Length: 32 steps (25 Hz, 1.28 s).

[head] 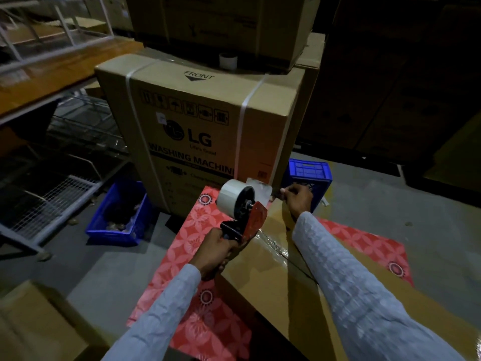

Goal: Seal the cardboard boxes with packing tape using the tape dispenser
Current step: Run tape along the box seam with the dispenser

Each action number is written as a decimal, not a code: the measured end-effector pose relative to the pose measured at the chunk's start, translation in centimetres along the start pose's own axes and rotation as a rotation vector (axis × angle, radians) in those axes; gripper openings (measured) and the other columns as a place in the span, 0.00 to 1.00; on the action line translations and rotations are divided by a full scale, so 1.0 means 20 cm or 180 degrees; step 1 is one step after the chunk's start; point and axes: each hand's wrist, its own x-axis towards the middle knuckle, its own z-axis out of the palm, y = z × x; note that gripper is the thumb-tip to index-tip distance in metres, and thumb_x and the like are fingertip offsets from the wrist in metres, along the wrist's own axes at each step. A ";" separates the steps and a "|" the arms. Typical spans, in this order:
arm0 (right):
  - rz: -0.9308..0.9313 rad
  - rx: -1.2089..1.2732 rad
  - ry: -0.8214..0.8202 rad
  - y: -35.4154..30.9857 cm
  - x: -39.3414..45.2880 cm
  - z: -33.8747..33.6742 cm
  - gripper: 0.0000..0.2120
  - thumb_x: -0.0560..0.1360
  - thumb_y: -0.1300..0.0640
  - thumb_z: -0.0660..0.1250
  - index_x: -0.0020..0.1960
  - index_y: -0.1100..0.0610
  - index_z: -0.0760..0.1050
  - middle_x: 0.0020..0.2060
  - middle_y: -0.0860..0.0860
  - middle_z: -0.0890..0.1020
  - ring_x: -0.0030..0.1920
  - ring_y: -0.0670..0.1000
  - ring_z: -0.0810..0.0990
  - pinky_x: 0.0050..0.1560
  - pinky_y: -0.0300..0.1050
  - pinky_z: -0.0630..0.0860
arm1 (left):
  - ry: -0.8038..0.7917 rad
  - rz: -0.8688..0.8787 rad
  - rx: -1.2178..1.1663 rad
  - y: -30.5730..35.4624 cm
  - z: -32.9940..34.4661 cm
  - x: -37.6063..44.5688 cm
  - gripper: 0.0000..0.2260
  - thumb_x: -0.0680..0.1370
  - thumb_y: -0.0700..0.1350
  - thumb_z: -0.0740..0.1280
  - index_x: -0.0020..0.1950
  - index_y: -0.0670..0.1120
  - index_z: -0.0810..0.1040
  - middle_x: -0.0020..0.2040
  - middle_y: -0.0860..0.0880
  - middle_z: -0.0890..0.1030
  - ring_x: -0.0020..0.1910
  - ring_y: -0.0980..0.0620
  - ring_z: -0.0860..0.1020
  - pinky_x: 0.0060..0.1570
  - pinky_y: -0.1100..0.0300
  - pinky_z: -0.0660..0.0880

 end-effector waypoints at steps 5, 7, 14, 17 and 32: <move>0.0005 0.0180 0.0081 0.01 0.00 -0.03 0.02 0.77 0.63 0.73 0.48 0.62 0.85 0.41 0.54 0.84 0.43 0.50 0.82 0.47 0.42 0.79 | -0.0017 0.0013 0.0127 -0.01 0.02 0.03 0.08 0.73 0.35 0.65 0.36 0.45 0.72 0.25 0.47 0.64 0.23 0.53 0.58 0.27 0.60 0.55; -0.0020 0.0199 0.0042 0.01 0.00 -0.02 0.02 0.77 0.64 0.73 0.48 0.62 0.85 0.40 0.53 0.84 0.40 0.48 0.82 0.47 0.43 0.81 | -0.0001 0.0008 0.0160 -0.02 0.02 0.03 0.06 0.73 0.35 0.65 0.37 0.44 0.73 0.25 0.46 0.65 0.23 0.53 0.59 0.27 0.61 0.56; -0.0086 0.0076 -0.0002 0.01 0.01 -0.01 0.02 0.75 0.66 0.74 0.46 0.63 0.86 0.36 0.51 0.83 0.38 0.43 0.79 0.47 0.44 0.79 | 0.0000 -0.0120 0.0056 -0.05 0.00 0.07 0.02 0.74 0.37 0.66 0.43 0.43 0.75 0.28 0.45 0.64 0.24 0.53 0.57 0.28 0.61 0.55; -0.0033 0.0046 0.0038 0.00 0.00 -0.02 0.05 0.75 0.68 0.71 0.46 0.64 0.86 0.37 0.52 0.83 0.37 0.41 0.79 0.40 0.32 0.74 | -0.0039 -0.0107 0.0069 -0.05 0.00 0.07 0.04 0.75 0.37 0.67 0.41 0.42 0.74 0.28 0.45 0.64 0.24 0.53 0.58 0.27 0.62 0.55; 0.0275 -0.0500 -0.0059 0.06 0.04 0.04 0.05 0.70 0.62 0.72 0.43 0.57 0.87 0.41 0.57 0.84 0.49 0.60 0.81 0.55 0.52 0.82 | -0.0083 -0.0059 0.0038 -0.08 -0.01 0.07 0.07 0.75 0.39 0.69 0.39 0.45 0.73 0.29 0.44 0.64 0.24 0.52 0.58 0.27 0.60 0.55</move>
